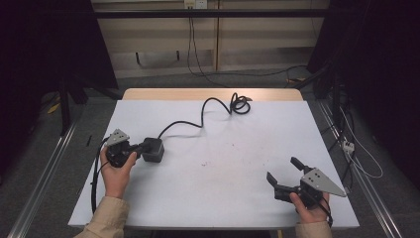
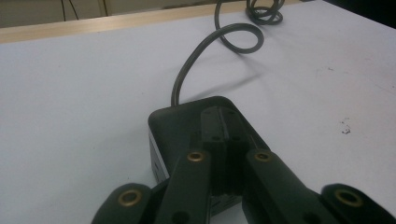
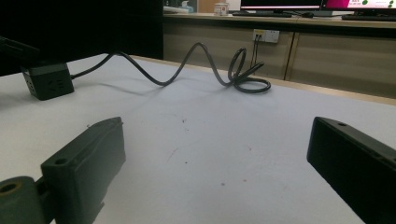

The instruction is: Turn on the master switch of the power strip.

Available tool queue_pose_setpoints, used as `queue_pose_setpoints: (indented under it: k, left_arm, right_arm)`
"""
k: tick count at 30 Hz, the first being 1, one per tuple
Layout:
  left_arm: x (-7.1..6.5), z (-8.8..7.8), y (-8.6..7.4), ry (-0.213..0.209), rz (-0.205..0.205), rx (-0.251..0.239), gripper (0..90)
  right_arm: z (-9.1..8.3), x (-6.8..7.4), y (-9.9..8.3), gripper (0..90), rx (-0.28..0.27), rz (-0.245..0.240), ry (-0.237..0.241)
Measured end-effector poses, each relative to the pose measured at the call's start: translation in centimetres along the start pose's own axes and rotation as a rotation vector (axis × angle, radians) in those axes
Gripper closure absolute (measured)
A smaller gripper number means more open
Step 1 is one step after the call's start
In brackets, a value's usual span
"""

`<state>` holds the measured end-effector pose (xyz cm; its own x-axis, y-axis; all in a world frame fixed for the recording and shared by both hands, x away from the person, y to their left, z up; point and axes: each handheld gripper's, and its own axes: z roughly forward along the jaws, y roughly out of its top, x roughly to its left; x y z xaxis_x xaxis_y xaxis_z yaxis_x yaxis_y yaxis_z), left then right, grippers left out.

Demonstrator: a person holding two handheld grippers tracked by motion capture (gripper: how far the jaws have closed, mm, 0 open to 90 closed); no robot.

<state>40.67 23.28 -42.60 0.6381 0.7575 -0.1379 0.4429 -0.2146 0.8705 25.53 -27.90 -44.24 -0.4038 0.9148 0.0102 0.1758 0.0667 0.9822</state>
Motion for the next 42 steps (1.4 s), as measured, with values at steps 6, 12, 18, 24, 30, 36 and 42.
queue_pose_setpoints:
  k: [6, 12, 18, 24, 30, 36, 42]
  left_arm:
    - [-0.18, 0.04, 0.01, 0.011, 0.017, 0.005, 90.0]
    - [-0.19, 0.05, -0.12, 0.012, 0.003, -0.003, 90.0]
    - [-0.21, 0.06, -0.12, 0.013, 0.02, -0.001, 90.0]
    - [-0.25, 0.05, -0.13, 0.017, 0.025, 0.0, 90.0]
    - [-0.21, 0.05, -0.17, 0.015, 0.025, 0.0, 90.0]
    - [-0.27, 0.05, -0.16, 0.02, 0.029, 0.002, 90.0]
    - [-0.28, 0.05, -0.18, 0.021, 0.028, 0.002, 90.0]
  right_arm:
    - [0.01, 0.01, 0.01, 3.6, -0.001, -0.001, 0.0]
    - [0.03, 0.05, 0.01, 3.6, -0.002, -0.002, 0.002]
    - [0.06, 0.06, 0.0, 3.6, -0.003, 0.0, 0.002]
    - [0.07, 0.06, -0.01, 3.6, -0.002, 0.0, 0.002]
    - [0.09, 0.07, -0.01, 3.6, -0.002, 0.0, 0.004]
    - [0.08, 0.07, 0.01, 3.6, -0.004, -0.001, 0.003]
    - [0.07, 0.07, 0.02, 3.6, -0.002, -0.004, 0.004]
